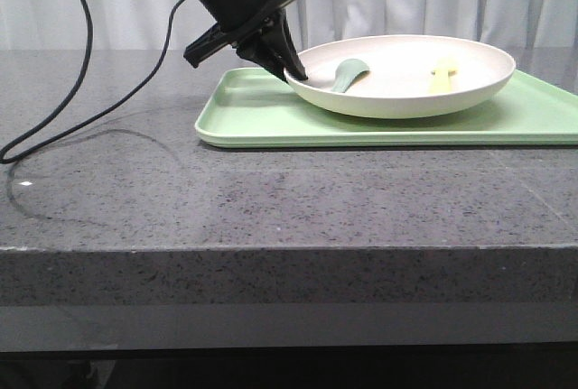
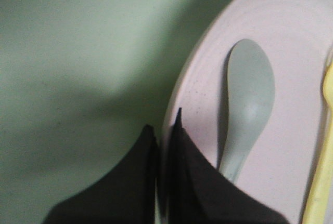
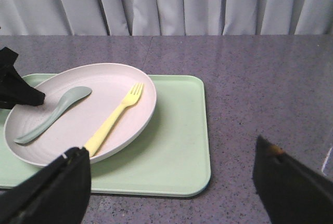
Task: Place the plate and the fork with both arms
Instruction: 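Carry the cream plate with the left gripper onto the green tray, then release the plate and raise the left gripper away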
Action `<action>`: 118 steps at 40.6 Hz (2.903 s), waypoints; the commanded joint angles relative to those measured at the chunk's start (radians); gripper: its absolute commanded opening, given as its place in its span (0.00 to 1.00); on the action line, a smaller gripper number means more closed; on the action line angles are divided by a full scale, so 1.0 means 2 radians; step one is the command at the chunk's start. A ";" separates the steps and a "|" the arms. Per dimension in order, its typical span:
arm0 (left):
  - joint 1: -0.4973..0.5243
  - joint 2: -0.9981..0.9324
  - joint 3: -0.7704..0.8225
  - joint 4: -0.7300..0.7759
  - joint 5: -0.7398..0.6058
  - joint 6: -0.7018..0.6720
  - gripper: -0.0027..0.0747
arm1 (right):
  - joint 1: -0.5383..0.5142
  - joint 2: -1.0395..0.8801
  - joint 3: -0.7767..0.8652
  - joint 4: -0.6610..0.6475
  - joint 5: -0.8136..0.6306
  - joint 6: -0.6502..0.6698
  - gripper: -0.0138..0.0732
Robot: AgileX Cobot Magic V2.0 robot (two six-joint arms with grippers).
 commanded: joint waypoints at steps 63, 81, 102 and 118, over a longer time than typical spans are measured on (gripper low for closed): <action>0.005 -0.182 -0.024 0.110 0.109 0.082 0.01 | -0.002 0.003 -0.019 0.000 -0.037 0.001 0.91; 0.082 -0.424 0.356 0.151 -0.124 0.097 0.01 | -0.002 0.003 -0.019 0.000 -0.035 0.001 0.91; 0.068 -0.735 0.771 0.147 -0.458 0.124 0.01 | -0.002 0.003 -0.019 0.000 -0.035 0.001 0.91; 0.055 -1.017 0.911 0.147 -0.501 0.124 0.01 | -0.002 0.003 -0.019 0.000 -0.037 0.001 0.91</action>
